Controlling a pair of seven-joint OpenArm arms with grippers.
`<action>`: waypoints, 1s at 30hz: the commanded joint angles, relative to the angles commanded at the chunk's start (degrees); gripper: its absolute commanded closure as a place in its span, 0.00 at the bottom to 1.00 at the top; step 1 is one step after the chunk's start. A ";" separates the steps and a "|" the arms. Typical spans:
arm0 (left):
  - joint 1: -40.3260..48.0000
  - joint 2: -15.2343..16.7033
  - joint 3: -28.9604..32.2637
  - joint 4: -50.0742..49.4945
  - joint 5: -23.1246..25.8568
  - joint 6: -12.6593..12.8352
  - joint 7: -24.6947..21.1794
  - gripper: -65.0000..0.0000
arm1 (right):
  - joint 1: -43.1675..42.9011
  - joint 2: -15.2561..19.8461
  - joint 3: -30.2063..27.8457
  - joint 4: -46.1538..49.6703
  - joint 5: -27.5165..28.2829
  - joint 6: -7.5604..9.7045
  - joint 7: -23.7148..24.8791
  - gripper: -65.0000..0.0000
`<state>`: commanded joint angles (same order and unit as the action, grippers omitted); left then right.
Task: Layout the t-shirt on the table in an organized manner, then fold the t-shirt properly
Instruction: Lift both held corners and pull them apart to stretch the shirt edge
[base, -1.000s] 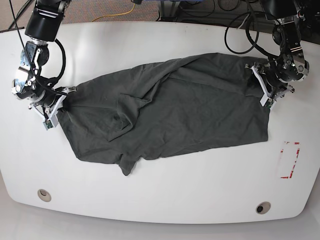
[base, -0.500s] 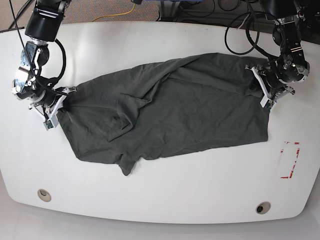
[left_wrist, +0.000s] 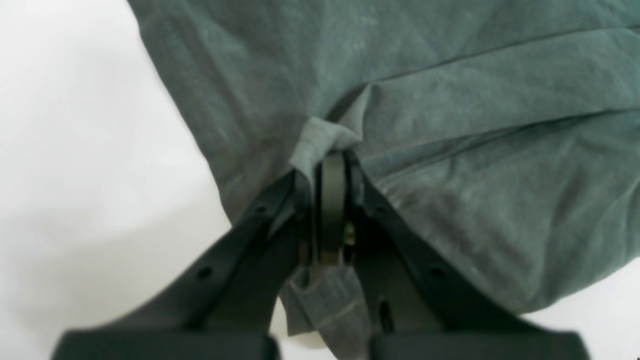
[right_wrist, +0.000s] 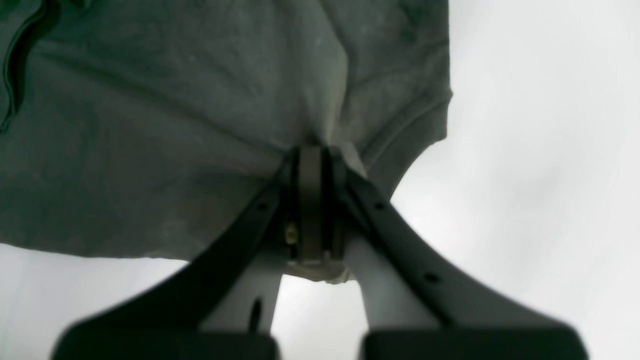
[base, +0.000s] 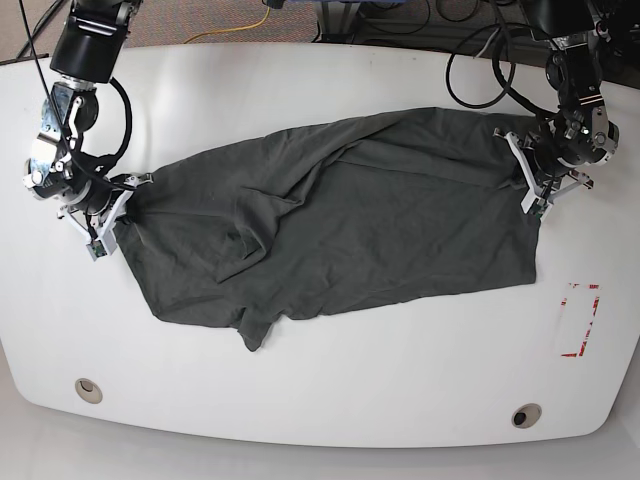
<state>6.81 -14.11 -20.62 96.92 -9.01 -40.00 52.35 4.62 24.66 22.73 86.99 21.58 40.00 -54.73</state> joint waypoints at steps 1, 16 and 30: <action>0.00 0.00 0.00 0.62 0.00 0.00 0.00 1.00 | 0.00 0.00 0.44 0.53 0.00 0.00 -0.53 1.00; 1.32 -0.18 -2.99 9.23 0.09 0.00 5.10 1.00 | -0.09 -0.09 7.56 9.67 0.00 0.00 -11.69 1.00; 2.81 -3.78 -8.62 9.32 0.26 0.00 6.86 1.00 | -6.86 -1.49 9.14 15.65 0.00 0.00 -12.84 1.00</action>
<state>9.63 -17.89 -29.23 106.24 -8.75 -40.00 59.21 -2.24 23.16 31.87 102.64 21.58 40.00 -67.56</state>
